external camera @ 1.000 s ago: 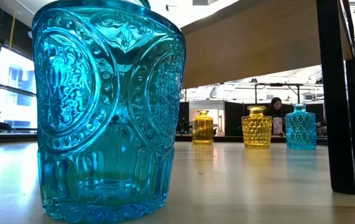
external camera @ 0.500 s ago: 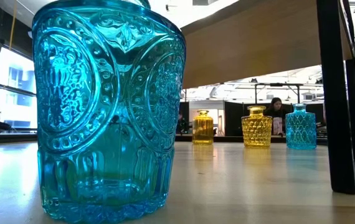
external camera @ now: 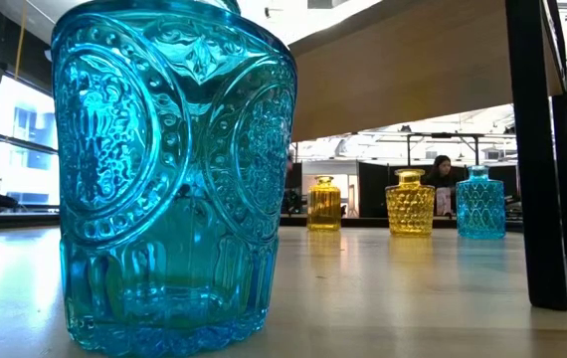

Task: Sort vases onto shelf
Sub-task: Put the pink flower vase on the shelf aligned with the other pink flower vases

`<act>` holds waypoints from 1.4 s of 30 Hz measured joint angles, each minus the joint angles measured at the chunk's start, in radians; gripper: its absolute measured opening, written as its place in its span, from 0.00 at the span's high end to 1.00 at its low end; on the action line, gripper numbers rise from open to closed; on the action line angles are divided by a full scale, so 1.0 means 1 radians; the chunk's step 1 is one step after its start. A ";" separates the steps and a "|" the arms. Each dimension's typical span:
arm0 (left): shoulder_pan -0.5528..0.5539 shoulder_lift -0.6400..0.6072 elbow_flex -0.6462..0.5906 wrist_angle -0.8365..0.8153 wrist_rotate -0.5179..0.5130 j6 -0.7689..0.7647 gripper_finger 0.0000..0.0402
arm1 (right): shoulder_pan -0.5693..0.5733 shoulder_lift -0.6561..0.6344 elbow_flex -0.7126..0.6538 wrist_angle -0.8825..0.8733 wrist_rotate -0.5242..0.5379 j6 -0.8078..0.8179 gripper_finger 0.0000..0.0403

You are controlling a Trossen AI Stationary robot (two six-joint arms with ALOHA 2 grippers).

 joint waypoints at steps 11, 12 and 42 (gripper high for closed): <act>0.002 -0.001 -0.001 -0.005 0.008 -0.054 0.86 | 0.000 0.000 0.000 0.000 -0.016 0.002 1.00; 0.002 -0.001 -0.001 -0.006 0.008 -0.059 0.85 | 0.000 0.000 0.000 0.001 -0.017 0.002 1.00; 0.029 0.032 -0.003 0.035 0.034 -0.077 0.74 | 0.000 0.000 0.000 0.013 -0.027 0.002 1.00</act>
